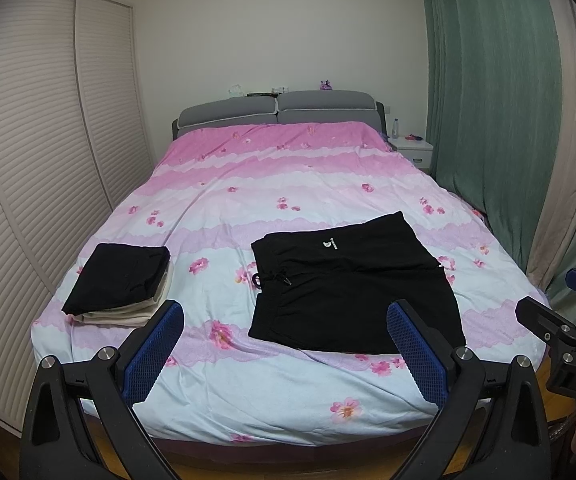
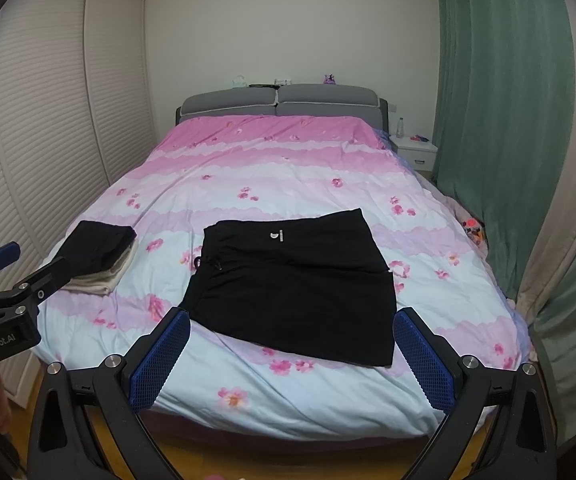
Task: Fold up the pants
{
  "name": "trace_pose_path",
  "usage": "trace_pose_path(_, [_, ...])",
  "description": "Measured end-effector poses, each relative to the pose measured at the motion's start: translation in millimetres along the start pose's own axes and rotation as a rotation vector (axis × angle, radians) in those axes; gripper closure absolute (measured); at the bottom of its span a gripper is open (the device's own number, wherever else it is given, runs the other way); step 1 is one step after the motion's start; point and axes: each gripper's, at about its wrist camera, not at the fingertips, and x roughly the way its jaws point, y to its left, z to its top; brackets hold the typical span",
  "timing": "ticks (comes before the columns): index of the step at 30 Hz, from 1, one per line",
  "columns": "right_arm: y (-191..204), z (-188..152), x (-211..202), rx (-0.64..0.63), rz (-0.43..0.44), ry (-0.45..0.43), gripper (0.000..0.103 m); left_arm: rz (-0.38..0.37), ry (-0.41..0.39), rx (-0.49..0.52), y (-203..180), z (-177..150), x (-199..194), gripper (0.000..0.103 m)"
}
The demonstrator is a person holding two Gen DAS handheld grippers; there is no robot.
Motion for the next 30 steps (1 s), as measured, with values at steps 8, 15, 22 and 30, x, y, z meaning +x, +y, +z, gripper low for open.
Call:
trace_pose_path(8, [2.3,0.3,12.2,-0.012,0.007,0.023,0.001,0.011,0.035,-0.005,-0.7,0.4,18.5,0.000])
trace_pose_path(15, [7.7,-2.9,41.9,-0.018,0.019,0.085,0.001,0.045,0.117,-0.006,7.6,-12.1,53.4,0.000])
trace_pose_path(22, [24.1,-11.6,108.0,-0.014,0.047,0.204,0.001,0.051,0.267,-0.017,33.0,-25.0,131.3,0.000])
trace_pose_path(30, [33.5,-23.8,210.1,0.099,0.021,0.347,0.001,-0.021,0.419,-0.046,55.1,-42.2,255.2,0.000])
